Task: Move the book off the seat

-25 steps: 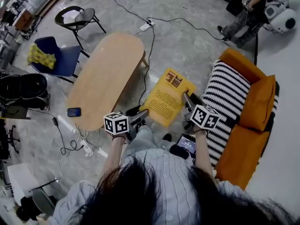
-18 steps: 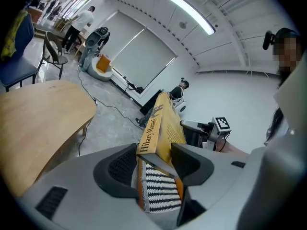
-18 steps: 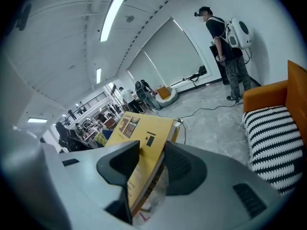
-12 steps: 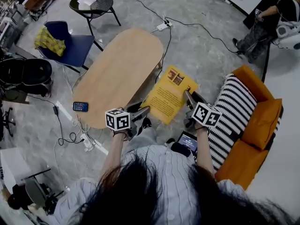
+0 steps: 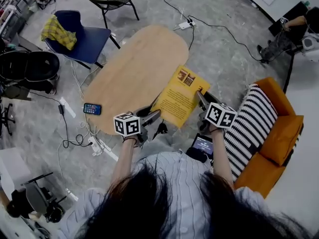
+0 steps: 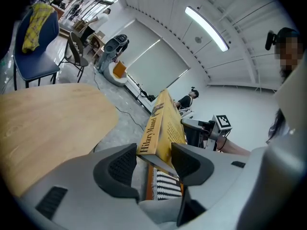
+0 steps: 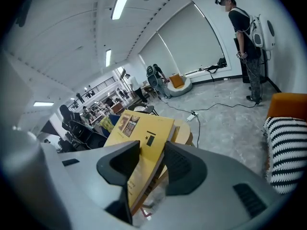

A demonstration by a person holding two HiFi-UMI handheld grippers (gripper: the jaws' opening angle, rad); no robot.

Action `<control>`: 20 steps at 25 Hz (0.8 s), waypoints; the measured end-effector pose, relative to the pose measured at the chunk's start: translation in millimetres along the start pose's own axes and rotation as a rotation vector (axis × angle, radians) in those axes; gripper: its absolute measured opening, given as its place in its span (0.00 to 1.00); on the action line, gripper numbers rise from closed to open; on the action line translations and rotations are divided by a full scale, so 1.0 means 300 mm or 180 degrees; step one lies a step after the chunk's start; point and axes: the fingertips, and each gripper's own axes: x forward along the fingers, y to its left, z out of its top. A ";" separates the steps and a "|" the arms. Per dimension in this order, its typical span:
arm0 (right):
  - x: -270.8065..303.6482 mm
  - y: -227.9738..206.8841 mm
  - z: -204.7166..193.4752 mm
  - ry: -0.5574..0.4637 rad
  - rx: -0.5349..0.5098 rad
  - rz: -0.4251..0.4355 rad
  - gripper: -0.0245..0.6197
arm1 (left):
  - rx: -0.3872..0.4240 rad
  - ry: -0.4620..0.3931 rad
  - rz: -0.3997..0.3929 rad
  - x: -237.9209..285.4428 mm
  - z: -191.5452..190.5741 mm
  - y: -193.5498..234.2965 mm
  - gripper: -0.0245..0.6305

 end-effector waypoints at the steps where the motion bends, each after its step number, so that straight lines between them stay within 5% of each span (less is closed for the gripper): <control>1: 0.021 0.009 -0.001 0.0039 -0.0018 0.0007 0.30 | -0.0017 -0.0012 0.0007 -0.006 0.006 0.017 0.40; 20: 0.465 0.050 0.067 0.0769 -0.0444 0.0340 0.30 | -0.0638 -0.0370 0.0428 0.047 0.076 0.279 0.39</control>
